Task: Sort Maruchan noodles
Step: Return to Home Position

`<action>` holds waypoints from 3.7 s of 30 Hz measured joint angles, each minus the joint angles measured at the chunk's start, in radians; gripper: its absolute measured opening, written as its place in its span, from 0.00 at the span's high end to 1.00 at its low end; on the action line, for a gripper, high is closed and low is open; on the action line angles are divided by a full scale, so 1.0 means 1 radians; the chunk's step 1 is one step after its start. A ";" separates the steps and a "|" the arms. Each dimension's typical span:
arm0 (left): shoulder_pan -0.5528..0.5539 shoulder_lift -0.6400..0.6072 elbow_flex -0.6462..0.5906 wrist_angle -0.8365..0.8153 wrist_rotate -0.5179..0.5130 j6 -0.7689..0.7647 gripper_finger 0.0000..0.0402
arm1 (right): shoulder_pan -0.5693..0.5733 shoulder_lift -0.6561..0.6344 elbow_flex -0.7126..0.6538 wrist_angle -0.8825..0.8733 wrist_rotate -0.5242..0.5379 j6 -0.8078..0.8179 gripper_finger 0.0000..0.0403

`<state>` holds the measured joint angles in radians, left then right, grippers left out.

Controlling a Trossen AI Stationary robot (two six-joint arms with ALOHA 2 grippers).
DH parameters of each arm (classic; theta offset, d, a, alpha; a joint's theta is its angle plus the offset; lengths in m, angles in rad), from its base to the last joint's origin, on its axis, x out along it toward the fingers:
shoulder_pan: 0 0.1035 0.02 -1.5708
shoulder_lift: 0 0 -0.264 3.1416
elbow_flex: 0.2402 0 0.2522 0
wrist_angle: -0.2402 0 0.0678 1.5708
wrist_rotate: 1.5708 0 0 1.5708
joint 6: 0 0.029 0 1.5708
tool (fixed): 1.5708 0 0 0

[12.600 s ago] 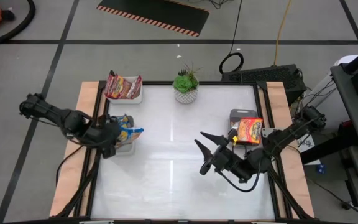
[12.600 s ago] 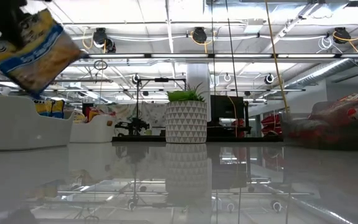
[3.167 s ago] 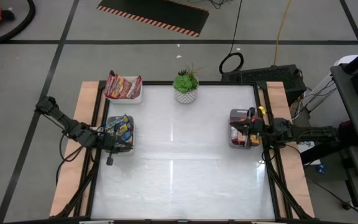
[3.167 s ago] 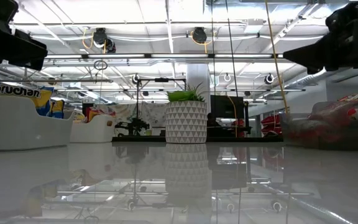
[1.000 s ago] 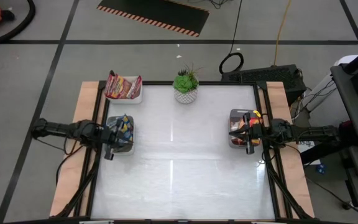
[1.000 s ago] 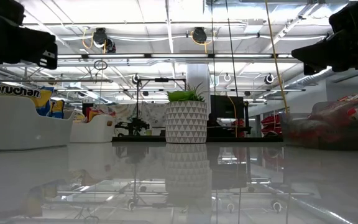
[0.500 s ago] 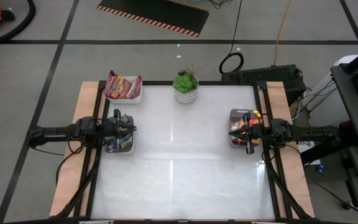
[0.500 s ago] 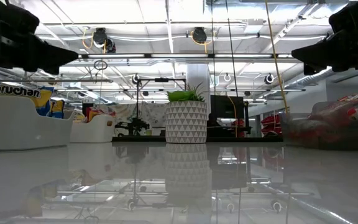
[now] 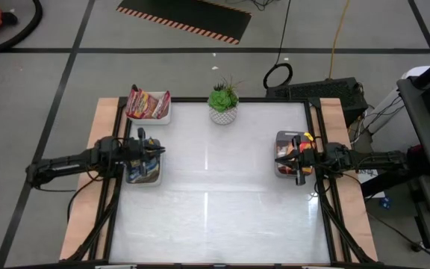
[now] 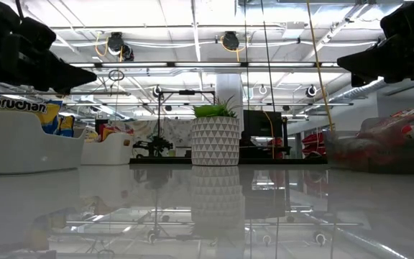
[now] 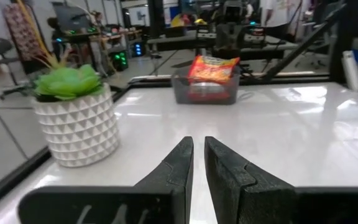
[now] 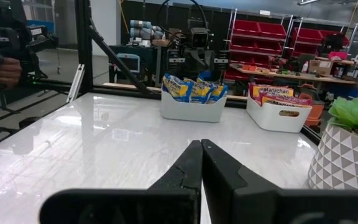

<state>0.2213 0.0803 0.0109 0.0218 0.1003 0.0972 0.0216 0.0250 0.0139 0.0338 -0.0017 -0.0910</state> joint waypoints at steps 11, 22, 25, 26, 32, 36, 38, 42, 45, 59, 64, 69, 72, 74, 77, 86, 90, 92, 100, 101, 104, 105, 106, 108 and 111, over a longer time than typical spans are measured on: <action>-0.104 -0.027 -0.001 0.008 0.025 -0.084 0.99 | 0.000 0.000 0.000 0.000 0.000 0.000 1.00; -0.215 -0.077 0.000 0.001 -0.136 -0.045 1.00 | 0.000 0.000 0.000 0.000 0.000 0.000 1.00; -0.243 -0.077 0.000 0.003 -0.116 -0.039 1.00 | 0.000 0.000 0.000 0.000 0.000 0.000 1.00; -0.258 -0.077 -0.001 0.002 -0.104 -0.040 1.00 | 0.000 0.000 0.000 0.000 0.000 0.000 1.00; -0.379 -0.077 -0.001 0.006 -0.147 -0.064 1.00 | 0.000 0.000 0.000 0.000 0.000 0.000 1.00; -0.435 -0.075 -0.001 0.001 -0.166 -0.096 1.00 | 0.000 0.000 0.000 0.000 0.000 0.000 1.00; -0.451 -0.074 0.000 0.006 -0.205 -0.109 1.00 | 0.000 0.000 0.000 0.000 0.000 0.000 1.00; -0.459 -0.074 0.000 0.017 -0.283 -0.100 1.00 | 0.000 0.000 0.000 0.000 0.000 0.000 1.00; -0.458 -0.074 0.000 0.022 -0.332 -0.071 1.00 | 0.000 0.000 0.000 0.000 0.000 0.000 1.00; -0.341 -0.074 0.000 0.027 -0.367 -0.018 1.00 | 0.000 0.000 0.000 0.000 0.000 0.000 1.00; -0.337 -0.074 0.000 0.026 -0.363 -0.002 1.00 | 0.000 0.000 0.000 0.000 0.000 0.000 1.00; -0.337 -0.074 0.000 0.026 -0.363 -0.020 0.99 | 0.000 0.000 0.000 0.000 0.000 0.000 1.00; -0.337 -0.074 0.000 0.026 -0.362 -0.055 0.98 | 0.000 0.000 0.000 0.000 0.000 0.000 1.00; -0.337 -0.074 0.000 0.028 -0.362 -0.079 0.97 | 0.000 0.000 0.000 0.000 0.000 0.000 1.00; -0.337 -0.074 -0.001 0.038 -0.362 -0.073 0.96 | 0.000 0.000 0.000 0.000 0.000 0.000 1.00; -0.337 -0.074 -0.002 0.048 -0.361 -0.074 0.95 | 0.000 0.000 0.000 0.000 0.000 0.000 1.00; -0.337 -0.074 -0.002 0.050 -0.361 -0.075 0.95 | 0.000 0.000 0.000 0.000 0.000 0.000 1.00; -0.337 -0.074 -0.002 0.052 -0.360 -0.075 0.95 | 0.000 0.000 0.000 0.000 0.000 0.000 1.00; -0.337 -0.074 -0.002 0.053 -0.360 -0.076 0.95 | 0.000 0.000 0.000 0.000 0.000 0.000 1.00; -0.337 -0.074 -0.002 0.053 -0.360 -0.076 0.95 | 0.000 0.000 0.000 0.000 0.000 0.000 1.00; -0.337 -0.074 -0.002 0.053 -0.360 -0.076 0.95 | 0.000 0.000 0.000 0.000 0.000 0.000 1.00; -0.337 -0.074 -0.002 0.053 -0.360 -0.076 0.95 | 0.000 0.000 0.000 0.000 0.000 0.000 1.00; -0.337 -0.074 -0.002 0.053 -0.360 -0.076 0.95 | 0.000 0.000 0.000 0.000 0.000 0.000 1.00; -0.337 -0.074 -0.002 0.053 -0.360 -0.076 0.95 | 0.000 0.000 0.000 0.000 0.000 0.000 1.00; -0.337 -0.074 -0.002 0.053 -0.360 -0.076 0.95 | 0.000 0.000 0.000 0.000 0.000 0.000 1.00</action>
<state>-0.1162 0.0059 0.0093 0.0750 -0.2600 0.0212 0.0215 0.0250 0.0143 0.0338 -0.0017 -0.0910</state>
